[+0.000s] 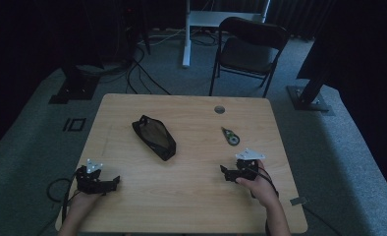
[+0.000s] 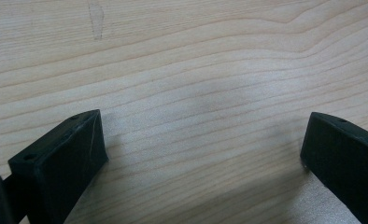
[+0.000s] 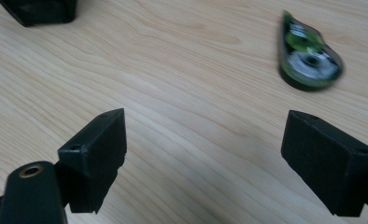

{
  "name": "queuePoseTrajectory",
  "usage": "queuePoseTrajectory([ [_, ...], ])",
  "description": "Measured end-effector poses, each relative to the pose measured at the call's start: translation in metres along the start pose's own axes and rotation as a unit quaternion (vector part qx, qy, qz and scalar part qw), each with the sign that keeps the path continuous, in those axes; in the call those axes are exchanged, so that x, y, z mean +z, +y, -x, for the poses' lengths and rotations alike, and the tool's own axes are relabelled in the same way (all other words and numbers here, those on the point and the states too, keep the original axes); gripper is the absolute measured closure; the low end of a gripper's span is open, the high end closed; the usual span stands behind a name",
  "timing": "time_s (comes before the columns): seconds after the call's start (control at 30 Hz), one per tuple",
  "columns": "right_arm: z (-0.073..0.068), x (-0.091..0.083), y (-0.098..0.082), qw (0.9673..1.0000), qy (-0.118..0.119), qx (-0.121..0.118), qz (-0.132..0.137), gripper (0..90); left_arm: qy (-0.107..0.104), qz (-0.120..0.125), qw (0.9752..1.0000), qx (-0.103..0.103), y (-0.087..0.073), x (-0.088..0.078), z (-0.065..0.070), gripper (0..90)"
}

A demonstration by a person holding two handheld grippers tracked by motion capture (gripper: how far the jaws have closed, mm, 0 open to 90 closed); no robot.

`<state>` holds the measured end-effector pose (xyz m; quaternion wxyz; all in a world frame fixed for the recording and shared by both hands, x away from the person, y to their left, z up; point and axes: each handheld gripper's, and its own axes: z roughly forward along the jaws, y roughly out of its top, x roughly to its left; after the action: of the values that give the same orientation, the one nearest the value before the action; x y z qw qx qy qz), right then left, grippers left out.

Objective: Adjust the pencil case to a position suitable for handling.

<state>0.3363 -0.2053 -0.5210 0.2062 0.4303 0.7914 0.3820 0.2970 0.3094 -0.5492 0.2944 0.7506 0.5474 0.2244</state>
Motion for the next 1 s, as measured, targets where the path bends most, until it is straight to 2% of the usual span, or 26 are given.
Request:
queuePoseTrajectory([
  [0.3,-0.022,0.016,0.017,0.9995,0.025,-0.015,0.007,14.2,0.0,0.0,1.0,0.0,0.0,0.0,0.0,0.2],
  [1.0,-0.066,0.048,0.04,0.9969,0.068,-0.04,0.009,15.6,0.0,0.0,1.0,0.0,0.0,0.0,0.0,0.2],
])
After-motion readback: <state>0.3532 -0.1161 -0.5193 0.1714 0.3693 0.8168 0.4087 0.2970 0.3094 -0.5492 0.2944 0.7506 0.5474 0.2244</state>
